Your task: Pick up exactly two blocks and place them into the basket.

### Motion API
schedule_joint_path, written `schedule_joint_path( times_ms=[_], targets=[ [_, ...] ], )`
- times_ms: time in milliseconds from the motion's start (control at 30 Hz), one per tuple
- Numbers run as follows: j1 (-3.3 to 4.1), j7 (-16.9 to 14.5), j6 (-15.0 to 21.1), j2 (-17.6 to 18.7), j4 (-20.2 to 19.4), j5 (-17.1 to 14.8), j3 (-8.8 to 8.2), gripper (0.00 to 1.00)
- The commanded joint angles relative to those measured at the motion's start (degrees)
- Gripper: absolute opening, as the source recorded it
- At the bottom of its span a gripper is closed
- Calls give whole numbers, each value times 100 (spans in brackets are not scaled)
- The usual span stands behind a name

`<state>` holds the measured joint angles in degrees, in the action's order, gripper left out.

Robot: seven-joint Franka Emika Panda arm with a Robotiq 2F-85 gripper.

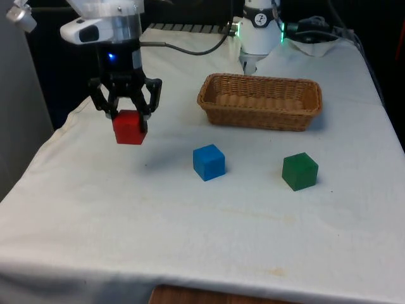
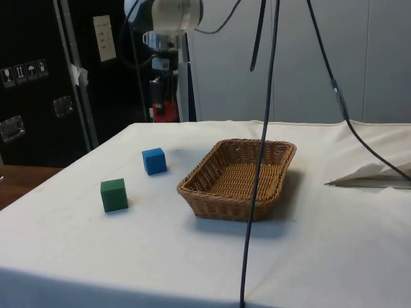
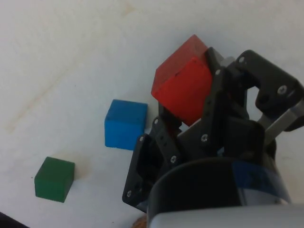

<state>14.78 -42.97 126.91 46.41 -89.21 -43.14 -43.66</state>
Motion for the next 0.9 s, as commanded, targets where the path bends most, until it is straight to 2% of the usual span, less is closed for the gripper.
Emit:
schedule_joint_path(
  times_ms=[0, 233, 267, 300, 533, 567, 600, 833, 867],
  targets=[
    [69, -6, 29, -109, -126, 46, -63, 0],
    [206, 63, 11, -561, -510, 264, -132, 0],
    [132, 34, -6, -521, -447, 235, -63, 0],
    [218, 74, 17, -619, -556, 304, -132, 0],
    [332, 229, 126, -951, -825, 653, -132, 0],
    [258, 201, 46, -951, -779, 630, -63, 0],
    [344, 252, 143, -974, -854, 705, -132, 0],
    [447, 418, 327, -1060, -1008, 1049, -138, 0],
    [350, 367, 218, -1037, -934, 980, -63, 0]
  ],
)
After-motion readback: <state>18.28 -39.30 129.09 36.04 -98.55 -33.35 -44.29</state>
